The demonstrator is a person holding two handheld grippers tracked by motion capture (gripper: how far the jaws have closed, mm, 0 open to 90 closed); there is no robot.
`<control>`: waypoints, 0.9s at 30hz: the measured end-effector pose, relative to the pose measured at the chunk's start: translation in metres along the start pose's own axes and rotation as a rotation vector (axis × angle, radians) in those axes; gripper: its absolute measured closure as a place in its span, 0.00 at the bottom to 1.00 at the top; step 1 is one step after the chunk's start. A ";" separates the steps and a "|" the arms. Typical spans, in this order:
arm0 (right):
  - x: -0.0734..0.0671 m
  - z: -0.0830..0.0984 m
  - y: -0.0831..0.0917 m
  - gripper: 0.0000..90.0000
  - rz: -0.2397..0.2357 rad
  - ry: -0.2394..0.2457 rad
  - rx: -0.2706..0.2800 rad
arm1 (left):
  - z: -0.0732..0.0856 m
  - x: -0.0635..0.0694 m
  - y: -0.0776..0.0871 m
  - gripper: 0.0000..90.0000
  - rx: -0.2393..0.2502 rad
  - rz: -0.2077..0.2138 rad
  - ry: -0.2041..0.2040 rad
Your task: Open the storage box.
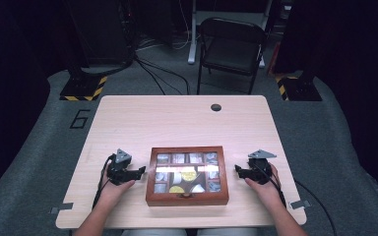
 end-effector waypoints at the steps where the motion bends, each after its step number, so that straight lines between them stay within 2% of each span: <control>1: -0.001 -0.001 0.002 0.35 0.002 -0.006 0.004 | -0.001 0.000 0.001 0.31 0.004 0.004 0.002; 5: -0.006 -0.006 0.016 0.36 -0.025 -0.003 0.048 | -0.001 0.002 0.009 0.33 0.009 0.011 0.017; 9: -0.009 -0.008 0.027 0.37 -0.026 0.028 0.068 | -0.002 0.004 0.017 0.35 0.016 0.019 0.032; 17: -0.008 -0.009 0.038 0.37 -0.040 -0.010 0.091 | -0.004 0.007 0.030 0.35 0.038 0.024 0.052; 27: -0.014 -0.009 0.052 0.38 -0.061 0.000 0.108 | -0.003 0.014 0.041 0.36 0.056 0.039 0.054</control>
Point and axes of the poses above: each handheld gripper's, and its own axes: y roughly backward along the jaws, z roughly out of its underside, x roughly to its right, the point moved 2 cm from there along -y, roughly forward along the jaws, and after that the axes turned 3 degrees about z, right-handed, at the moved point
